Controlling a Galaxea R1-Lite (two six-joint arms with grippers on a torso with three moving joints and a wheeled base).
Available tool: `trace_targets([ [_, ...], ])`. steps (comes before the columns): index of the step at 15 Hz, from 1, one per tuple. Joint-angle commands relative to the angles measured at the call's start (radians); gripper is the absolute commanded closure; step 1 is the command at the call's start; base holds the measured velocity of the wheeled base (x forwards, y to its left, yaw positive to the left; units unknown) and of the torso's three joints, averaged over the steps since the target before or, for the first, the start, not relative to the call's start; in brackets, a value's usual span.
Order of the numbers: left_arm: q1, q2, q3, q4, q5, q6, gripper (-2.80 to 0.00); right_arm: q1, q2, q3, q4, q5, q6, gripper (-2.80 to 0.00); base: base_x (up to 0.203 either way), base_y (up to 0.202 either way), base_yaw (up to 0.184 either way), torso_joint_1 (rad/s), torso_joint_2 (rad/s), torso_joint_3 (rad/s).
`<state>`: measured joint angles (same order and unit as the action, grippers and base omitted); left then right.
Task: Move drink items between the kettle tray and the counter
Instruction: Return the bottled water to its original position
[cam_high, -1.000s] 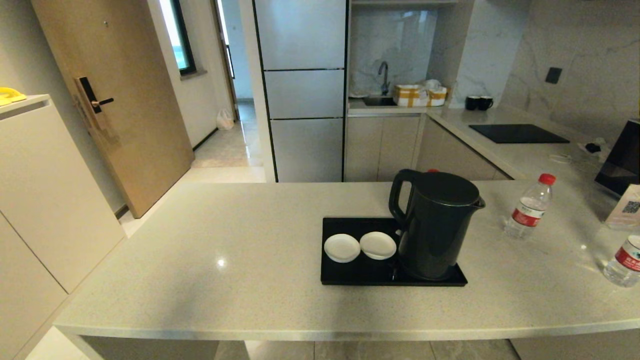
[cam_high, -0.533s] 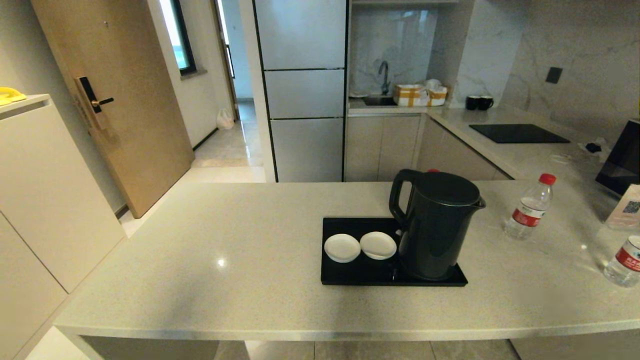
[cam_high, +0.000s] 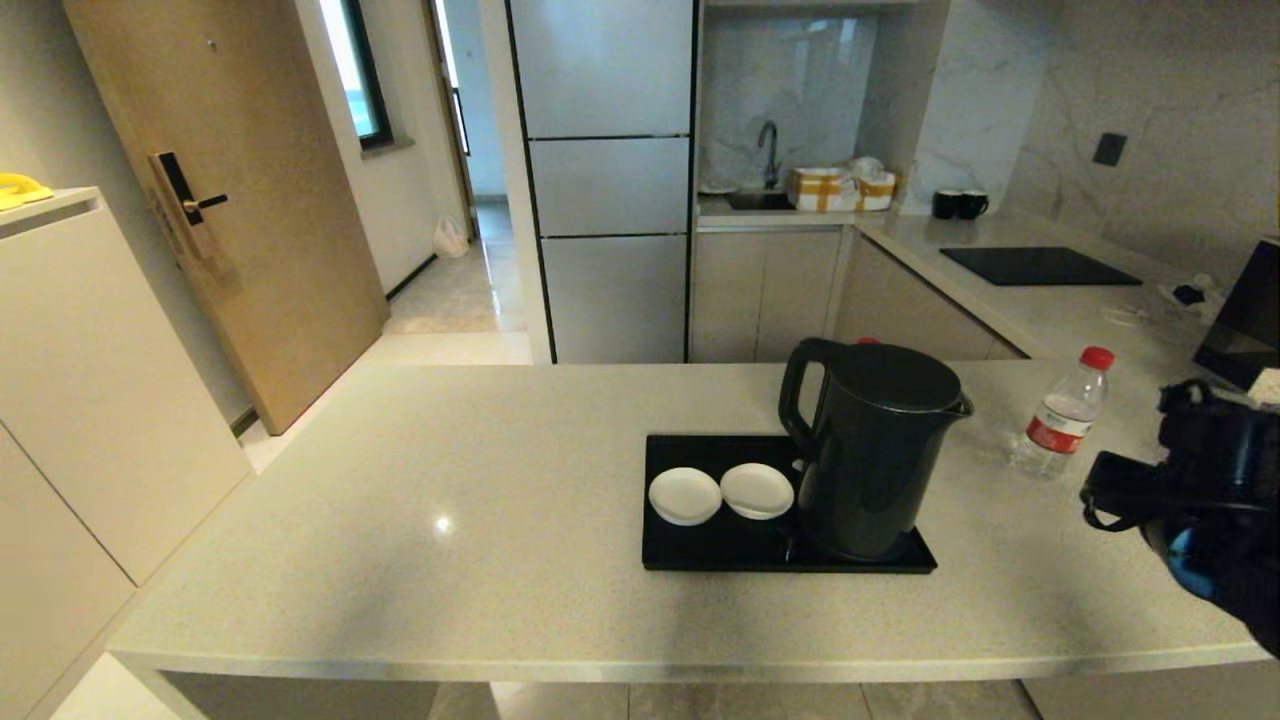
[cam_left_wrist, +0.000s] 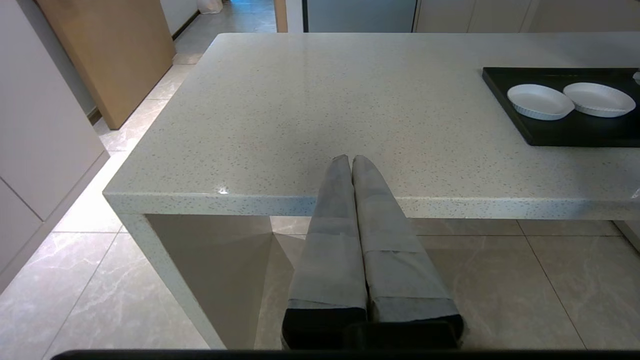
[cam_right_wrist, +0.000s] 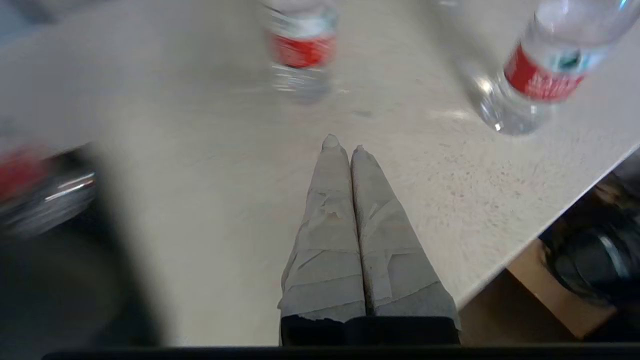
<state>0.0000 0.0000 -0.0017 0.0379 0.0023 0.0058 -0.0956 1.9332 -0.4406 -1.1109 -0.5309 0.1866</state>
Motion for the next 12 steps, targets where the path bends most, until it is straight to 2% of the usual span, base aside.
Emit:
trace_targets([
  [1, 0.000, 0.000, 0.000, 0.000, 0.001, 0.000, 0.00, -0.053, 0.325, 0.000, -0.307, -0.058, -0.010, 0.00, 0.000, 0.000, 0.000, 0.000, 0.00, 0.000],
  [3, 0.000, 0.000, 0.000, -0.001, 0.001, 0.000, 0.00, -0.137, 0.349, -0.025, -0.390, -0.098, -0.030, 0.00, 0.000, 0.000, 0.000, 0.000, 0.00, 0.000],
  [7, 0.001, 0.000, 0.000, 0.000, 0.001, 0.000, 0.00, -0.258, 0.411, -0.158, -0.381, -0.188, -0.073, 0.00, 0.000, 0.000, 0.000, 0.000, 0.00, 0.000],
  [12, 0.000, 0.000, 0.000, 0.000, 0.001, 0.000, 0.00, -0.318, 0.435, -0.219, -0.384, -0.258, -0.116, 0.00, 0.000, 0.000, 0.000, 0.000, 0.00, 0.000],
])
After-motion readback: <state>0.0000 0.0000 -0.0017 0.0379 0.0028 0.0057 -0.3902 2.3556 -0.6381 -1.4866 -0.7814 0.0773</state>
